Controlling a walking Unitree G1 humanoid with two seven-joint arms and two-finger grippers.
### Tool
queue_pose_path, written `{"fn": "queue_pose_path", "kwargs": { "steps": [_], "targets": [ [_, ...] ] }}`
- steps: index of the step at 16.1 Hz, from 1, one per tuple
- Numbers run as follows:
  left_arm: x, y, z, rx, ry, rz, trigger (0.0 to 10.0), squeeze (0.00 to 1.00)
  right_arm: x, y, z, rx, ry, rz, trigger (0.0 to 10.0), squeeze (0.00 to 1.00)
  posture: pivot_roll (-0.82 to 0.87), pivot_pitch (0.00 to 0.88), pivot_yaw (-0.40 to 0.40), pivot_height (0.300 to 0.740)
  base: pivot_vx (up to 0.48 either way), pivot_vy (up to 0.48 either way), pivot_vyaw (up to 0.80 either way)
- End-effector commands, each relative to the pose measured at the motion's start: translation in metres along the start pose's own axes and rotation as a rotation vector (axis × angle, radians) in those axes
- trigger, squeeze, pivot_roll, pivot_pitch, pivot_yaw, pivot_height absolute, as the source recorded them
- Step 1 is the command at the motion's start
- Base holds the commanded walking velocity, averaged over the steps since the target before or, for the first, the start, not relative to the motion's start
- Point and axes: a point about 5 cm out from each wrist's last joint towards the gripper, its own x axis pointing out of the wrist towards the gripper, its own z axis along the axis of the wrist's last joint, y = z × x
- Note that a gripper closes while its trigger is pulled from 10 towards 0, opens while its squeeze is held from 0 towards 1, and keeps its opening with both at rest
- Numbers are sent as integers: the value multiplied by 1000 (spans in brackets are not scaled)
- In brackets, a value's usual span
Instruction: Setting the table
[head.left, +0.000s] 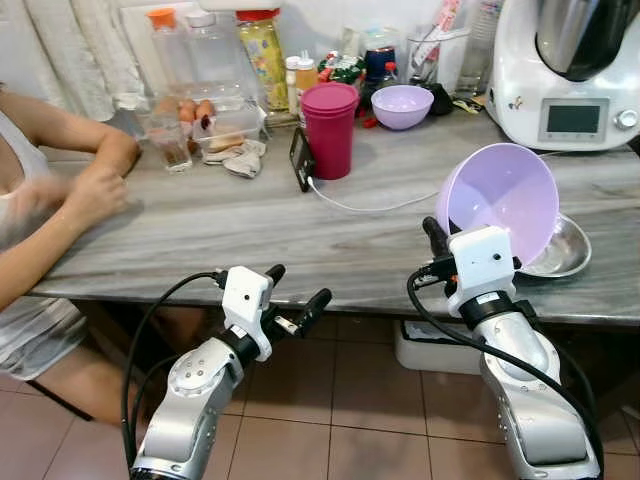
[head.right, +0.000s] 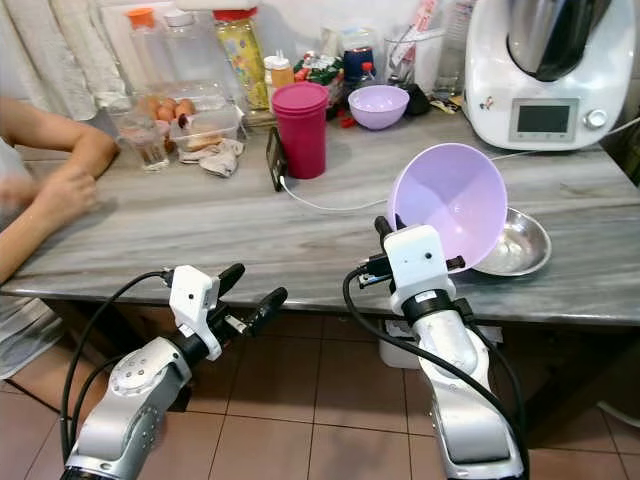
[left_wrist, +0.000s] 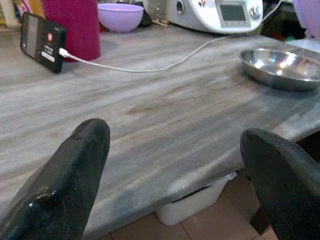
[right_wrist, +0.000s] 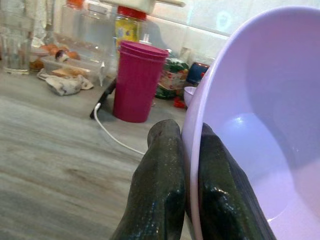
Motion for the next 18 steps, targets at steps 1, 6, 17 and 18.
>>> {"fn": "queue_pose_path", "kwargs": {
  "steps": [1, 6, 17, 18],
  "targets": [
    [-2, 2, 5, 22, -12, 1, 10000, 0, 2, 1, 2, 3, -4, 6, 10000, 0, -263, 41, 84, 740, 0, 0, -800],
    [-2, 0, 5, 21, -16, -5, 10000, 0, 2, 1, 2, 5, -9, 10, 10000, 0, -264, 44, 86, 740, 0, 0, -320],
    [0, -3, 4, 12, -17, -7, 10000, 0, 0, 0, 3, -1, -6, 8, 10000, 0, -272, 50, 82, 740, 0, -130, 0],
    [0, -3, 4, 12, -17, -7, 10000, 0, 0, 0, 3, -2, -6, 9, 10000, 0, -273, 50, 83, 740, 0, -296, 0]
  ]
}}
